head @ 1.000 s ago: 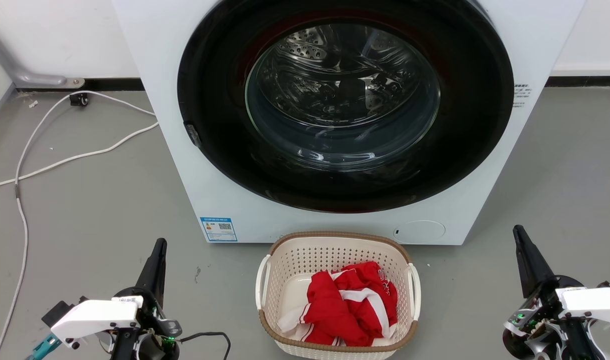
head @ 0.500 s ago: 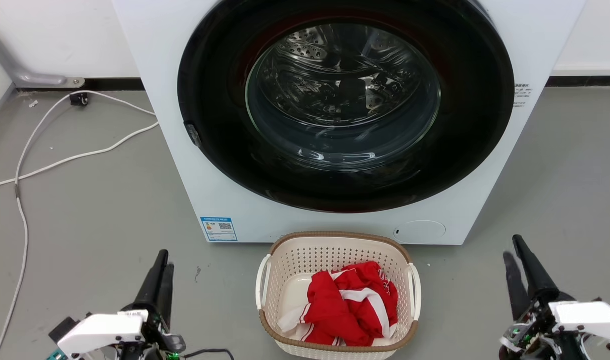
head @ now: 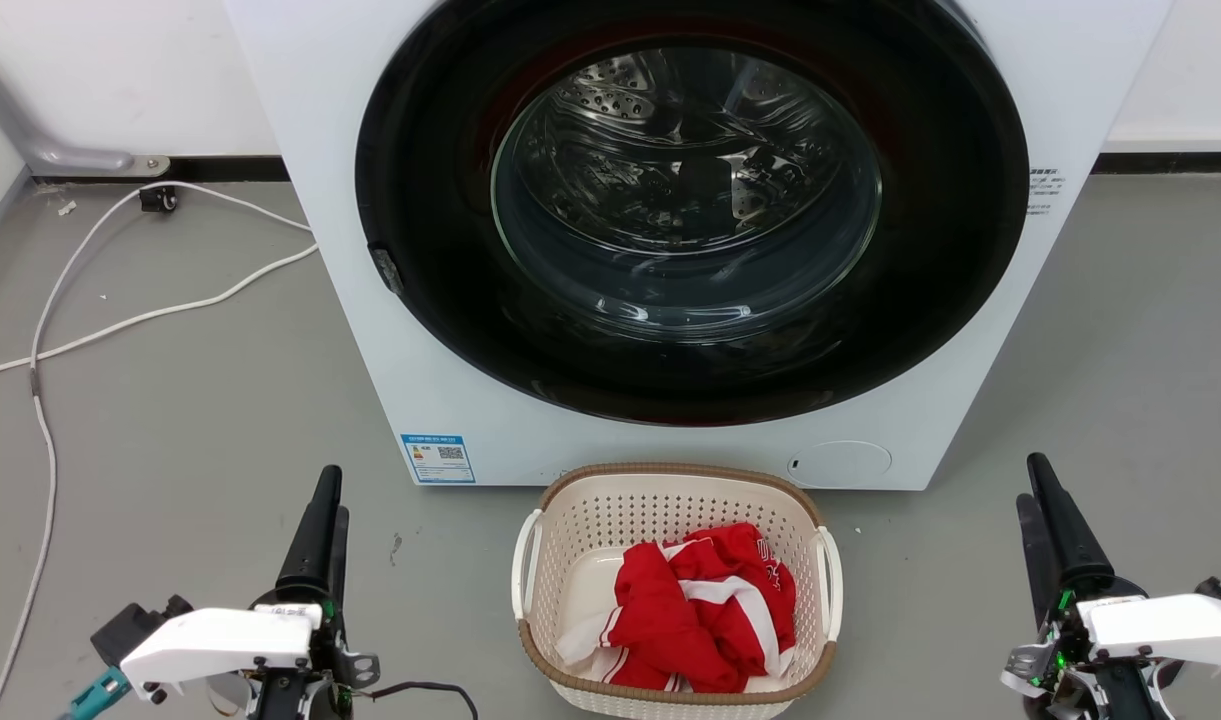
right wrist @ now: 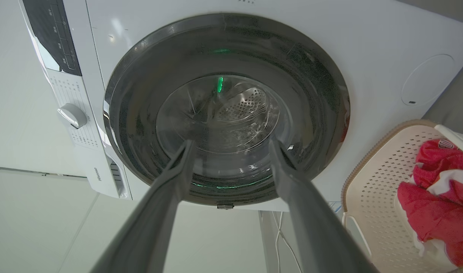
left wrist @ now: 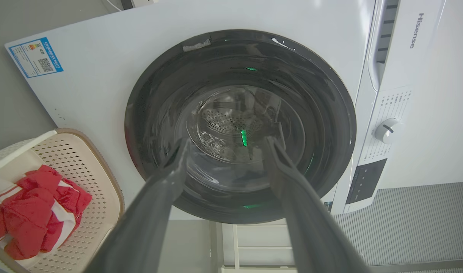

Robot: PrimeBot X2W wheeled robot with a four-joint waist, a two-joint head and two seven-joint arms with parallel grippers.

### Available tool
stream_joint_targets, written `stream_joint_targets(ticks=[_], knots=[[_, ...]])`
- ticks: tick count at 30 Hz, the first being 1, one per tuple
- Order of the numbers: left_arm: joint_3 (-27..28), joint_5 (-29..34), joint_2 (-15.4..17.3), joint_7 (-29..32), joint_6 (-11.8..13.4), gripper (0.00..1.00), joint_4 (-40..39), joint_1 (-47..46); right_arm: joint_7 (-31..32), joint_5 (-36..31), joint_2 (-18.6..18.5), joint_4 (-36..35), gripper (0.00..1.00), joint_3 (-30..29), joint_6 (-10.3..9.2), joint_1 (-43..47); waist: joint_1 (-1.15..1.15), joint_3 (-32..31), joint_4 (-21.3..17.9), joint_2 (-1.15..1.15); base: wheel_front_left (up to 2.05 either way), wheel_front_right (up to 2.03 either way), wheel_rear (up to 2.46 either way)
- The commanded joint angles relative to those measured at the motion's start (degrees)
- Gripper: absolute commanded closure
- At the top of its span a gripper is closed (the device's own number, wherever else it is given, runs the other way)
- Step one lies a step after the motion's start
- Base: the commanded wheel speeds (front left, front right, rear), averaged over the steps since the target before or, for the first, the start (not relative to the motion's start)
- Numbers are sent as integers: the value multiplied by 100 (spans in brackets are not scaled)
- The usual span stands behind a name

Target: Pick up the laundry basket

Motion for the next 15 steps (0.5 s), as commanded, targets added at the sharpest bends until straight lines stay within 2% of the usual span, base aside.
stream_joint_targets(ticks=[1,8,9,15], knots=[[-35,275,26,-69,0,0,-187,-128,-64,-370,-10,-186,0,7,0,-25,0,-2,1,0,0,0,0],[-149,1244,16,-235,0,0,-421,-158,-227,-1620,-4,-457,0,-27,0,44,0,-8,1,0,0,0,0],[-171,1553,15,-283,0,0,-472,-165,-271,-1958,-2,-529,0,-30,0,69,0,-10,1,0,0,0,0],[-209,2438,11,-411,22,0,-523,-186,-399,-2853,3,-690,0,-40,1,150,0,-15,-5,0,0,0,0]])
